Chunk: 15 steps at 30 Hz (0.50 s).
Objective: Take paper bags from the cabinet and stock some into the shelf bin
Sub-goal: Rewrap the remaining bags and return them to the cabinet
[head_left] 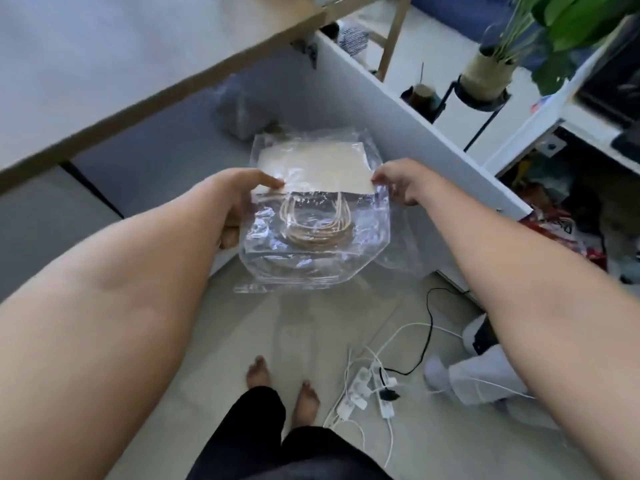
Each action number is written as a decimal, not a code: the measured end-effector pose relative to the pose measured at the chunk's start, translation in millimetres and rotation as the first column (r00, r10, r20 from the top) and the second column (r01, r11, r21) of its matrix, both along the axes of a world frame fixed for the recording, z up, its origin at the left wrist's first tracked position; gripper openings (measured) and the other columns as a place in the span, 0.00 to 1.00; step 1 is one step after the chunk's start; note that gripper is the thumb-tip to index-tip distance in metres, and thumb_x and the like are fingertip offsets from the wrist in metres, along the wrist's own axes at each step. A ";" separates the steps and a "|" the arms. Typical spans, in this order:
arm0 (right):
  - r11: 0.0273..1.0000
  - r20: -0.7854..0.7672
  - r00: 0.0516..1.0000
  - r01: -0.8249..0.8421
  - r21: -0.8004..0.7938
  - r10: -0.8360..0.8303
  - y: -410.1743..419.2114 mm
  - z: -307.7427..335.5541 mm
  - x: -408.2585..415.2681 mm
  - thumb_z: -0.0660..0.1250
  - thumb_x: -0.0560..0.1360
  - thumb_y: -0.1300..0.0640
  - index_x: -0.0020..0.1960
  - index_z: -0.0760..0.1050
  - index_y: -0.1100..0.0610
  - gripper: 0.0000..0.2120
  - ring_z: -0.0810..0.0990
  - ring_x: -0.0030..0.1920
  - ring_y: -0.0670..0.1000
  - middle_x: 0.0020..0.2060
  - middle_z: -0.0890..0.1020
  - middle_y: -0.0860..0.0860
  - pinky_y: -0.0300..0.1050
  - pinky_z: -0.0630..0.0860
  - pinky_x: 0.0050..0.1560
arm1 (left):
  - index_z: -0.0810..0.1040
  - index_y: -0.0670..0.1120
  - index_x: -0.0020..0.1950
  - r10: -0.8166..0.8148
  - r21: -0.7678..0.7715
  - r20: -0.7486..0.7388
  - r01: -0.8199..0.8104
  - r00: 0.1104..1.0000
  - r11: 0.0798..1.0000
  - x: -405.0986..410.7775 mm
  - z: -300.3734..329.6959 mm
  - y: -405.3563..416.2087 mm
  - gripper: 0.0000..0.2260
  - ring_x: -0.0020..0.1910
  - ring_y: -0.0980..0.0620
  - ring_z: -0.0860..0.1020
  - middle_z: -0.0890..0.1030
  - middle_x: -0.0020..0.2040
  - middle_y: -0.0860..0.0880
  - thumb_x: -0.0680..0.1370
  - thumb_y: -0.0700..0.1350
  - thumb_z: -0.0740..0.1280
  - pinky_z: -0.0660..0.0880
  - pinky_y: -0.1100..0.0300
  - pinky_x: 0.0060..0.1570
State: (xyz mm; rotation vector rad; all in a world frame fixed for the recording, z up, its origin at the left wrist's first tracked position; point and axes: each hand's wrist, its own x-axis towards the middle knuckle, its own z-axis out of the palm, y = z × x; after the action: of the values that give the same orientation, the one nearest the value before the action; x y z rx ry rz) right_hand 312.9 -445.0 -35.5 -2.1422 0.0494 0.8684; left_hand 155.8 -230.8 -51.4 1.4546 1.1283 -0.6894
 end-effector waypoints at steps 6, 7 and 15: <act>0.990 -0.107 0.986 -0.131 -0.047 0.125 49.3 -73.4 -18.9 0.62 0.76 0.65 0.31 0.69 0.57 0.15 0.66 0.11 0.42 0.10 0.70 0.46 0.25 0.59 0.16 | 0.76 0.44 0.57 0.237 -0.011 0.003 -0.236 0.972 0.972 -42.2 -79.5 36.4 0.40 0.36 0.50 0.74 0.77 0.38 0.48 0.49 0.55 0.84 0.73 0.60 0.46; 0.987 -0.116 0.983 -0.152 -0.051 0.145 63.5 -85.3 -20.5 0.62 0.75 0.65 0.31 0.70 0.57 0.15 0.68 0.13 0.43 0.11 0.71 0.46 0.27 0.61 0.17 | 0.77 0.45 0.51 0.275 -0.018 0.017 -0.275 0.961 0.961 -50.1 -79.0 38.3 0.28 0.30 0.52 0.74 0.78 0.32 0.49 0.58 0.55 0.82 0.74 0.63 0.38; 0.937 -0.098 0.936 -0.345 -0.053 0.339 187.7 -148.0 -12.2 0.66 0.73 0.64 0.36 0.75 0.55 0.09 0.71 0.21 0.45 0.23 0.76 0.48 0.28 0.66 0.21 | 0.75 0.47 0.43 0.502 0.076 0.072 -0.507 0.862 0.859 -72.9 -128.2 108.9 0.14 0.26 0.53 0.73 0.76 0.35 0.49 0.72 0.55 0.74 0.73 0.64 0.31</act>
State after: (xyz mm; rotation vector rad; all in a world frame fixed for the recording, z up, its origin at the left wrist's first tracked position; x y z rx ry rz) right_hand 300.7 -257.2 -183.5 -2.2124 -0.2621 1.1758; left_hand 82.9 -122.0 -179.6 1.1646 1.4438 -0.2292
